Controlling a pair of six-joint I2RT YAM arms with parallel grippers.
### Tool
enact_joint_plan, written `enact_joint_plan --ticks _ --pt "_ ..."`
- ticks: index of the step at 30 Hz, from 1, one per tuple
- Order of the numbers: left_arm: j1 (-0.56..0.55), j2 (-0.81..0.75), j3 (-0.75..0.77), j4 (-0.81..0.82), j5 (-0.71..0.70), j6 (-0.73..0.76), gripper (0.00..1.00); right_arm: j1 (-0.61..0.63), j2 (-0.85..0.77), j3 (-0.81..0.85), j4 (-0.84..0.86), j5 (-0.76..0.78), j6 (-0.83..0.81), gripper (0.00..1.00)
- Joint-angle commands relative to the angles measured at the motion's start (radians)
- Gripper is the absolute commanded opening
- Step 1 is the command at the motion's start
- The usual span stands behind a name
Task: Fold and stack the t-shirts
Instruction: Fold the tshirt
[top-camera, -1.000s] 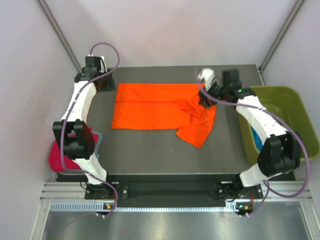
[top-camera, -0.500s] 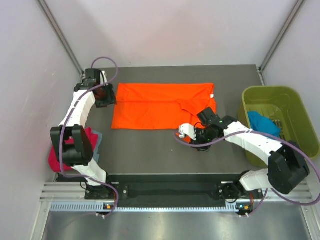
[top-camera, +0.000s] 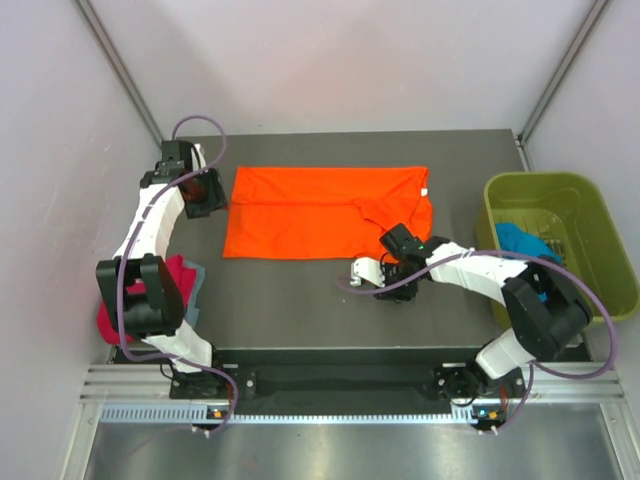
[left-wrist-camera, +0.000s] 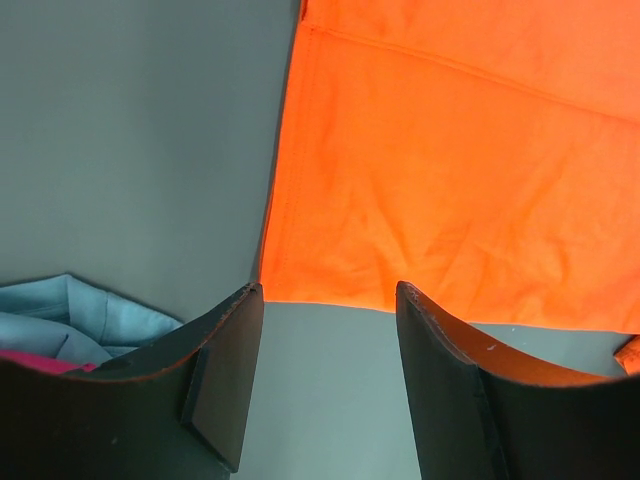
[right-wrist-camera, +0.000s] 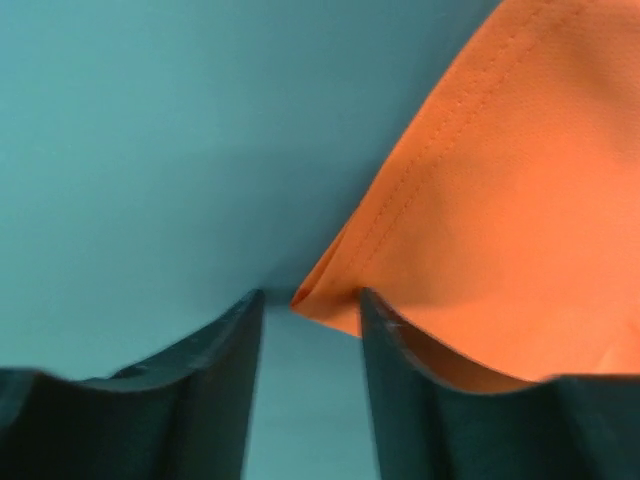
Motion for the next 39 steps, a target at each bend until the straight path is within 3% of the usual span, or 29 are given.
enact_joint_plan --ticks 1,2,6,8,20,39 --pt "0.016 -0.041 -0.003 0.022 0.020 -0.015 0.61 0.020 0.019 0.044 0.047 0.020 -0.018 0.41" --pt "0.019 -0.041 -0.001 0.019 0.023 -0.017 0.61 0.023 0.020 0.040 0.045 0.021 -0.021 0.38" --pt "0.029 -0.040 -0.004 -0.007 0.042 -0.024 0.61 0.023 0.001 0.029 0.041 0.044 -0.024 0.08" --pt "0.029 -0.054 -0.035 -0.025 0.059 -0.041 0.61 0.023 -0.028 0.038 0.039 0.074 -0.013 0.00" --pt "0.055 -0.061 -0.263 -0.024 0.134 -0.136 0.62 -0.001 -0.167 0.193 -0.051 0.138 0.017 0.00" --pt "0.107 0.212 -0.124 0.041 0.106 -0.083 0.43 -0.038 -0.168 0.173 -0.028 0.118 0.033 0.00"
